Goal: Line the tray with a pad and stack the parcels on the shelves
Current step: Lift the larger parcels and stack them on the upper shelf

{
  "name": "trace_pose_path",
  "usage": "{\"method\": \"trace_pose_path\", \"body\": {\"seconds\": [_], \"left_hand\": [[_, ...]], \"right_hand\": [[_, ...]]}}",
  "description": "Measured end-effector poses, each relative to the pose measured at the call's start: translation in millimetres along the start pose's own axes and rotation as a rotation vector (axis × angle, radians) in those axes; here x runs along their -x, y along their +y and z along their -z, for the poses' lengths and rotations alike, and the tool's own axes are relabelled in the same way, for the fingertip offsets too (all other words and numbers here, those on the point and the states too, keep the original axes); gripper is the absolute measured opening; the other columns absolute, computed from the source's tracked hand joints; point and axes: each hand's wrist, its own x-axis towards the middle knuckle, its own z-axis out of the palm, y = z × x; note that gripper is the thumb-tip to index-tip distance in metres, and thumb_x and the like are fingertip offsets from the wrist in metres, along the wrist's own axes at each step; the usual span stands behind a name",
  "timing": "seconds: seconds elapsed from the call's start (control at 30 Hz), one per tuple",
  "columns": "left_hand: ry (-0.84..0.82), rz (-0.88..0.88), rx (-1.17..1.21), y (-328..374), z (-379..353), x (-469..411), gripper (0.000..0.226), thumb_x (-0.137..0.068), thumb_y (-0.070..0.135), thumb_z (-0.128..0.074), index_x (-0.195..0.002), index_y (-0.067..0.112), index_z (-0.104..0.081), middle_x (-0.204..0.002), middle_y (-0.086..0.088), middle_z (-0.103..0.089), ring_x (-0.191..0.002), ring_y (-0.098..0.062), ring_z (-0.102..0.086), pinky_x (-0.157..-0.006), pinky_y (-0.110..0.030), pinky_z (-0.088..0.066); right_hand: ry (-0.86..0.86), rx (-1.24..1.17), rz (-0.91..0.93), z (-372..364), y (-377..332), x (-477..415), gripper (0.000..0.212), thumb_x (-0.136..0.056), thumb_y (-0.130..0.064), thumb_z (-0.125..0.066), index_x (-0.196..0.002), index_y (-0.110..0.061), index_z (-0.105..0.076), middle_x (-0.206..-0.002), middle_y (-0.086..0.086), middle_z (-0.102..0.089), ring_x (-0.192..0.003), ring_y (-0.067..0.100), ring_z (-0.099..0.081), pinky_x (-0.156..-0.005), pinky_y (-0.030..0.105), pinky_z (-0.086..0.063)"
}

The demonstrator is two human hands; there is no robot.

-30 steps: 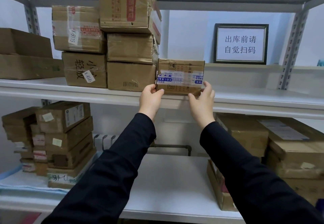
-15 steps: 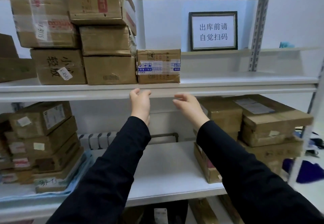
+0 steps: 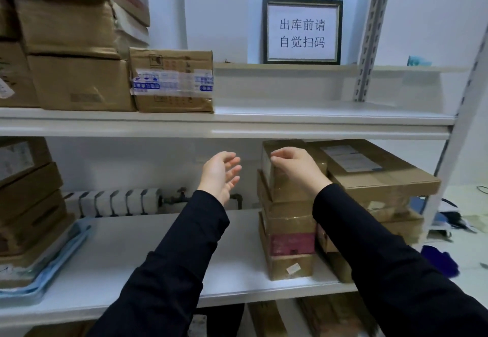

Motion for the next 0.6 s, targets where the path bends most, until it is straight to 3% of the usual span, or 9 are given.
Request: {"method": "trace_pose_path", "body": {"seconds": [0.13, 0.23, 0.3, 0.43, 0.47, 0.53, 0.6], "left_hand": [[0.009, 0.06, -0.022, -28.8, -29.3, -16.0, 0.014, -0.095, 0.019, -0.047, -0.088, 0.014, -0.058, -0.091, -0.001, -0.06, -0.081, -0.014, -0.056, -0.077, -0.029, -0.043], [0.04, 0.087, -0.029, -45.2, -46.7, -25.8, 0.012, -0.094, 0.02, -0.049, -0.096, 0.013, -0.058, -0.104, -0.004, -0.057, -0.096, -0.02, -0.054, -0.082, -0.032, -0.042], [0.063, 0.096, -0.027, -52.3, -53.9, -29.7, 0.011, -0.094, 0.021, -0.049, -0.094, 0.015, -0.059, -0.11, -0.006, -0.056, -0.102, -0.021, -0.051, -0.085, -0.033, -0.041], [0.077, 0.106, -0.093, -64.2, -68.9, -38.5, 0.034, -0.096, 0.028, -0.048, -0.128, 0.014, -0.049, -0.133, -0.007, -0.049, -0.119, -0.021, -0.045, -0.093, -0.034, -0.037], [0.056, 0.116, -0.12, -66.4, -71.8, -40.7, 0.037, -0.097, 0.03, -0.047, -0.13, 0.015, -0.046, -0.131, -0.006, -0.05, -0.119, -0.02, -0.045, -0.094, -0.032, -0.036], [-0.009, 0.135, -0.201, -68.3, -79.4, -42.0, 0.032, -0.098, 0.036, -0.044, -0.127, 0.021, -0.042, -0.107, 0.002, -0.054, -0.105, -0.017, -0.049, -0.09, -0.028, -0.034], [-0.084, 0.164, -0.239, -69.8, -84.3, -45.8, 0.05, -0.095, 0.048, -0.043, -0.135, 0.018, -0.041, -0.106, 0.003, -0.054, -0.111, -0.02, -0.052, -0.094, -0.03, -0.037]], "right_hand": [[0.073, 0.106, -0.014, 25.2, 28.8, -19.1, 0.036, -0.095, -0.025, -0.053, -0.128, -0.012, -0.056, -0.129, 0.005, -0.058, -0.12, 0.022, -0.052, -0.095, 0.028, -0.042], [0.107, 0.221, -0.071, 35.3, 45.8, -32.8, 0.046, -0.093, -0.033, -0.052, -0.135, -0.015, -0.049, -0.136, 0.013, -0.05, -0.126, 0.032, -0.043, -0.103, 0.042, -0.041], [0.108, 0.318, -0.125, 39.5, 50.8, -38.1, 0.054, -0.094, -0.036, -0.05, -0.14, -0.011, -0.04, -0.141, 0.018, -0.042, -0.133, 0.037, -0.031, -0.108, 0.044, -0.033], [0.079, 0.257, -0.257, 45.6, 63.3, -50.5, 0.067, -0.092, -0.041, -0.053, -0.144, -0.004, -0.03, -0.148, 0.021, -0.031, -0.137, 0.038, -0.026, -0.11, 0.045, -0.03], [0.064, 0.19, -0.293, 46.4, 66.6, -52.8, 0.071, -0.091, -0.042, -0.054, -0.145, -0.004, -0.028, -0.148, 0.02, -0.032, -0.137, 0.037, -0.028, -0.111, 0.045, -0.031], [0.042, 0.05, -0.346, 49.1, 73.1, -58.7, 0.072, -0.09, -0.04, -0.057, -0.145, -0.004, -0.028, -0.147, 0.017, -0.037, -0.134, 0.035, -0.036, -0.109, 0.045, -0.035], [0.048, -0.018, -0.354, 51.4, 76.5, -61.8, 0.065, -0.092, -0.032, -0.056, -0.144, -0.003, -0.03, -0.144, 0.015, -0.04, -0.13, 0.033, -0.041, -0.102, 0.037, -0.039]]}}
